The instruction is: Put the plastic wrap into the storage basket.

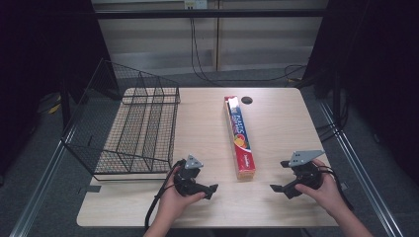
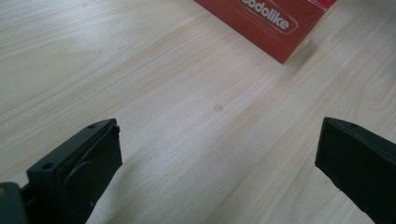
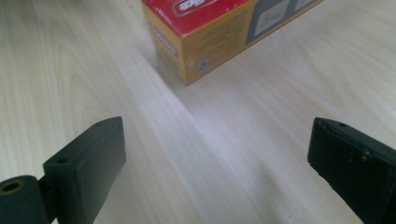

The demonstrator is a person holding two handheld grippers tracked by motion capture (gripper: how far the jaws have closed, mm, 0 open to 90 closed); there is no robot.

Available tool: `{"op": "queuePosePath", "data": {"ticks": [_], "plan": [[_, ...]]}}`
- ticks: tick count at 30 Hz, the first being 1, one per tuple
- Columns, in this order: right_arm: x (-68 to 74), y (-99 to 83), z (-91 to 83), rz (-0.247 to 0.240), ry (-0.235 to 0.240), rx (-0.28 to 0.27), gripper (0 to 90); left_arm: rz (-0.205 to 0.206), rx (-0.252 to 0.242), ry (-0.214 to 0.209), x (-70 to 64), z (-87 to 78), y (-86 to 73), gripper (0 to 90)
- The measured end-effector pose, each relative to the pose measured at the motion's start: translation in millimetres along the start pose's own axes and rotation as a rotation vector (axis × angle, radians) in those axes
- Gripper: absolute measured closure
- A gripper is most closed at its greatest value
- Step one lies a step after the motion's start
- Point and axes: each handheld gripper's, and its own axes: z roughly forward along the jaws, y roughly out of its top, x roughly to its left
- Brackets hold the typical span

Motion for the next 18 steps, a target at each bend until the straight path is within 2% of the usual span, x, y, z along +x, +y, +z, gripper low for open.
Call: {"op": "queuePosePath", "data": {"ticks": [7, 8, 10, 15, 18], "plan": [[-3.6, -0.4, 0.9, 0.007, -0.019, 0.001, 3.9, -0.004, -0.002, -0.006, -2.4, -0.9, 4.6, 0.2], [-4.4, -0.7, 0.7, 0.003, -0.012, 0.0, 4.0, 0.006, 0.006, -0.018, -1.9, -1.2, 6.0, 0.2], [-4.9, -1.6, -0.1, 0.007, -0.02, 0.002, 4.0, -0.01, 0.001, -0.02, -3.9, -1.4, 8.9, 0.2], [-6.1, -2.4, -0.7, 0.013, -0.018, -0.01, 3.9, -0.006, 0.004, -0.047, -6.5, -1.5, 19.3, 0.2], [-6.2, -1.7, 0.3, 0.011, -0.018, -0.012, 3.9, -0.021, -0.01, -0.057, -6.9, -0.6, 23.9, 0.2]]}}
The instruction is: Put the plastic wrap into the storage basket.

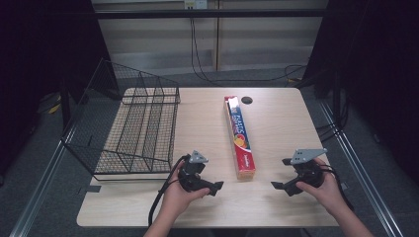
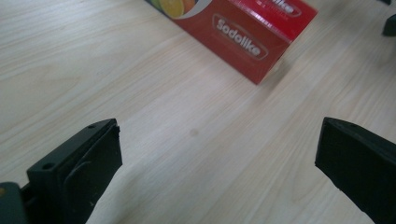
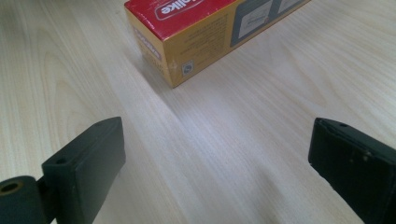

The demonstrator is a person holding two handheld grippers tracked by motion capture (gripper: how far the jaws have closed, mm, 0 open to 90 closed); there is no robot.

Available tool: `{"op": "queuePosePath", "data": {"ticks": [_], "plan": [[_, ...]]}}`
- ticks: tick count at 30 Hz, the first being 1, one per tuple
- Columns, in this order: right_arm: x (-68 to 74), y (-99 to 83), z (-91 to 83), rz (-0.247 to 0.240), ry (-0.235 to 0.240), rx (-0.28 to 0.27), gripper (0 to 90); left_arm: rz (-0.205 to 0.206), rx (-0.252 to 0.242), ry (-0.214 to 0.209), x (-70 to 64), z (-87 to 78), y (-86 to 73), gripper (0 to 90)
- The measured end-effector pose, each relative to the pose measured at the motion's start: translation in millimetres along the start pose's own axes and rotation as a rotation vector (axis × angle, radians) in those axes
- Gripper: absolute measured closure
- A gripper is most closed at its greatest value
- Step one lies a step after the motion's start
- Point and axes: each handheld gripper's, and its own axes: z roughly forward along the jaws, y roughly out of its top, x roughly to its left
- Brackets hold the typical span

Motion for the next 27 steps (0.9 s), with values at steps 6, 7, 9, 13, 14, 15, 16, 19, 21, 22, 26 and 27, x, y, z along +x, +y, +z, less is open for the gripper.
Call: {"op": "queuePosePath", "data": {"ticks": [6, 7, 9, 13, 14, 15, 16, 19, 21, 22, 26, 27], "plan": [[0.5, 1.7, 1.7, -0.005, 0.004, 0.0, 3.9, -0.038, 0.0, -0.001, 3.8, 10.6, 18.2, 0.2], [0.5, 1.5, 1.4, -0.008, 0.002, 0.001, 3.9, -0.045, -0.004, -0.004, 4.5, 12.0, 21.0, 0.4], [0.5, 1.2, 0.9, -0.009, -0.001, -0.003, 3.9, -0.055, 0.006, -0.004, 5.2, 15.0, 26.7, 0.4], [0.0, 0.7, -0.2, -0.013, 0.002, -0.008, 3.9, -0.067, 0.005, -0.006, 6.3, 20.0, 35.2, 0.5], [-0.1, 0.8, -0.6, -0.014, 0.0, -0.007, 3.9, -0.078, 0.003, -0.014, 7.1, 20.7, 37.8, 0.4], [0.0, 0.7, -0.9, -0.012, -0.001, -0.007, 3.9, -0.095, 0.002, -0.013, 7.8, 22.3, 40.6, 0.5], [0.0, 0.7, -0.9, -0.012, -0.001, -0.007, 3.9, -0.098, 0.005, -0.008, 8.7, 23.7, 43.5, 0.5], [-0.9, 1.2, -1.3, -0.01, -0.001, -0.018, 3.9, -0.106, 0.018, 0.002, 9.6, 29.9, 54.5, 0.6], [-1.6, 1.5, -1.4, -0.01, 0.002, -0.02, 3.9, -0.104, 0.023, 0.005, 9.6, 31.9, 57.2, 0.6], [-2.1, 1.8, -1.4, -0.01, 0.002, -0.02, 3.9, -0.11, 0.029, 0.006, 9.7, 33.6, 60.1, 0.6], [-3.9, 2.3, -1.5, -0.005, 0.0, -0.022, 3.8, -0.125, 0.027, 0.005, 7.6, 40.6, 69.9, 0.6], [-4.3, 2.5, -1.9, -0.004, -0.001, -0.024, 3.8, -0.119, 0.039, 0.013, 7.8, 41.9, 72.3, 0.6]]}}
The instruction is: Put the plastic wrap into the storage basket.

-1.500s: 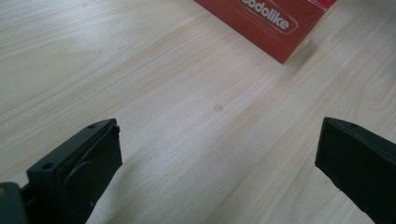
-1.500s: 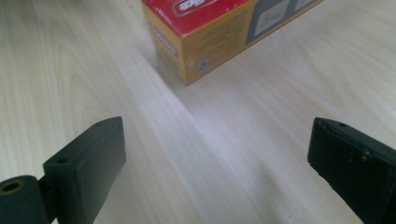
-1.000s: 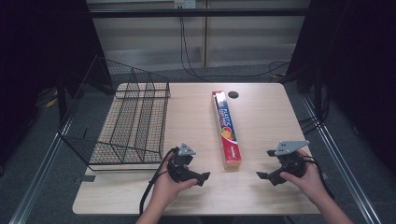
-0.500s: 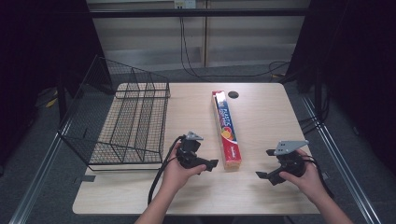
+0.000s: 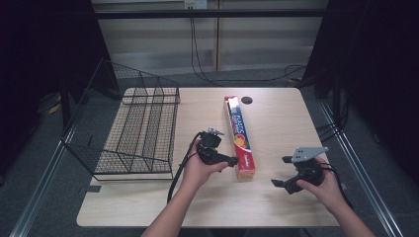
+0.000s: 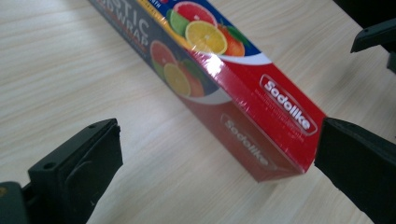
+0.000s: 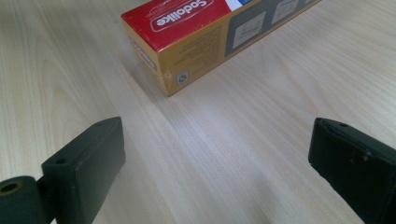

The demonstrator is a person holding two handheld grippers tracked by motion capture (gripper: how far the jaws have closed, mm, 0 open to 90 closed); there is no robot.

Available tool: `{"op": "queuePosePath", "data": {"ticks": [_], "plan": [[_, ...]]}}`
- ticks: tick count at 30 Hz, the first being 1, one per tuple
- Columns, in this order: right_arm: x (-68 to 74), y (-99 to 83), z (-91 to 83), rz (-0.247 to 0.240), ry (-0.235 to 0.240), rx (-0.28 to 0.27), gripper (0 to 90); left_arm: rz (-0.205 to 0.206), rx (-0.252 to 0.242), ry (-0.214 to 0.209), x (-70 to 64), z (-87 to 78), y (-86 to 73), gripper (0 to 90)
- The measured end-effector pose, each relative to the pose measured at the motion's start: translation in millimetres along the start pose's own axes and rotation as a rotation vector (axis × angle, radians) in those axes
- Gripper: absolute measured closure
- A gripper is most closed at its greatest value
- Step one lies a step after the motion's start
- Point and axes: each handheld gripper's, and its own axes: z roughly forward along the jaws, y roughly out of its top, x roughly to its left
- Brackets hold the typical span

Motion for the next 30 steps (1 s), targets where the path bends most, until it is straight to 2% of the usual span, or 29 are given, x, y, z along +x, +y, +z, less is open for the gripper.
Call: {"op": "queuePosePath", "data": {"ticks": [1, 11, 14, 15, 19, 22, 23, 27, 28, 30], "plan": [[-0.6, 0.1, -0.8, 0.003, 0.0, -0.006, 3.8, 0.0, 0.002, 0.011, -0.5, 1.5, 1.9, 0.6], [1.7, -1.1, -2.9, 0.004, -0.008, -0.007, 4.0, -0.027, 0.02, 0.016, 1.4, 17.5, 23.4, 0.6], [1.7, -1.2, -3.5, 0.003, -0.006, -0.013, 4.0, -0.037, 0.015, 0.03, 0.7, 23.2, 31.3, 0.6], [1.5, -1.4, -3.6, -0.002, -0.004, -0.011, 4.0, -0.026, 0.026, 0.04, 1.1, 25.6, 36.5, 0.8], [1.9, -1.6, -3.4, -0.004, -0.005, -0.01, 4.0, -0.029, 0.018, 0.061, -0.7, 31.9, 44.1, 2.3], [2.0, -1.5, -3.4, -0.006, -0.002, -0.01, 4.0, -0.032, 0.005, 0.067, -0.3, 34.3, 46.8, 3.8], [2.2, -1.5, -3.3, -0.006, -0.003, -0.011, 4.0, -0.032, 0.006, 0.089, -0.8, 37.7, 49.4, 3.8], [2.5, -1.3, -3.4, -0.007, -0.003, -0.012, 4.0, -0.039, 0.012, 0.102, -0.8, 42.0, 53.1, 5.1], [2.0, -1.2, -3.4, -0.008, -0.002, -0.013, 4.0, -0.033, 0.017, 0.117, -0.4, 43.9, 55.4, 5.6], [1.9, -1.0, -3.3, -0.005, -0.002, -0.015, 4.0, -0.038, 0.009, 0.117, -0.5, 45.7, 56.2, 5.6]]}}
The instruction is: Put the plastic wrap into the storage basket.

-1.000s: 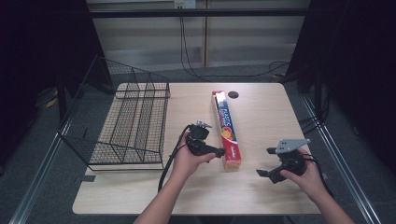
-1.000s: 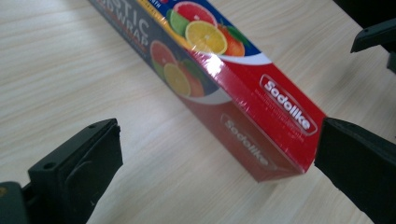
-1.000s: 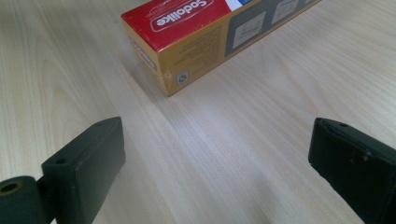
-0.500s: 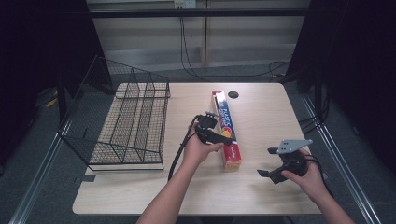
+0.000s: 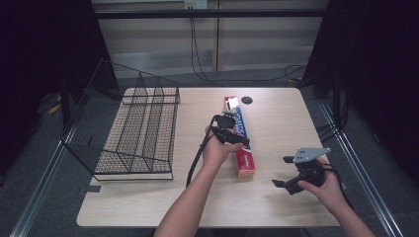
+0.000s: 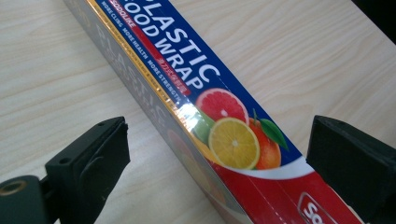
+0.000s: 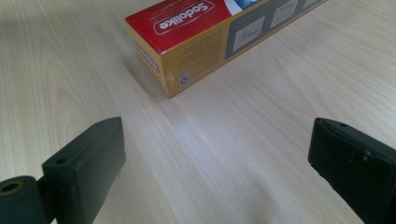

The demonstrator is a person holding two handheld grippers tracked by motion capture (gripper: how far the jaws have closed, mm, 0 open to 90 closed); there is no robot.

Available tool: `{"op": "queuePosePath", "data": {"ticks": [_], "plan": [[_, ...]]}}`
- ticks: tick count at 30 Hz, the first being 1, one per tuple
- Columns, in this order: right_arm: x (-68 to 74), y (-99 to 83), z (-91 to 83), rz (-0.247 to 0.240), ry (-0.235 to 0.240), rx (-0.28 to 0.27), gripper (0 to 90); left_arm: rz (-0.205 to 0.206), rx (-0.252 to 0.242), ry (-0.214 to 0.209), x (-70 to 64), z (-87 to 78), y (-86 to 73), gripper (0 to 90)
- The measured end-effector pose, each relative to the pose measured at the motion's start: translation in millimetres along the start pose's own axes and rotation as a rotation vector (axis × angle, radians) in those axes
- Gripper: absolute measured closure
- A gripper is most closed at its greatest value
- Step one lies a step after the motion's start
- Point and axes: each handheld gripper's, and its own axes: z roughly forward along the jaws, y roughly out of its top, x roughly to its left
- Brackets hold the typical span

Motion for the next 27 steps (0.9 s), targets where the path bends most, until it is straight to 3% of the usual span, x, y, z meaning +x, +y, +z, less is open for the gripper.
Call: {"op": "queuePosePath", "data": {"ticks": [2, 4, 9, 15, 20, 25, 27], "plan": [[-0.1, 0.0, 0.0, -0.003, -0.001, 0.0, 3.9, -0.006, 0.0, 0.002, 0.2, 1.7, 1.8, 5.6], [0.2, -0.1, 0.3, -0.003, -0.002, 0.002, 3.9, -0.003, -0.01, 0.034, -0.7, 5.2, 2.7, 6.1], [1.2, -0.1, 0.2, -0.003, -0.002, 0.005, 3.9, -0.029, -0.016, 0.037, 0.6, 11.1, 4.3, 7.4], [0.6, 0.1, 0.3, -0.006, 0.0, 0.001, 4.0, -0.018, 0.017, 0.042, 0.0, 19.1, 9.2, 7.4], [0.9, 0.1, 0.1, -0.007, 0.001, 0.001, 3.9, -0.026, 0.038, 0.083, -3.0, 29.8, 10.3, 7.8], [1.0, 0.2, -0.7, -0.002, -0.001, -0.003, 3.9, -0.028, 0.045, 0.075, -2.8, 36.1, 9.1, 9.1], [0.9, 0.2, -0.7, -0.001, -0.002, -0.004, 3.9, -0.022, 0.062, 0.062, -3.1, 37.0, 8.8, 14.2]]}}
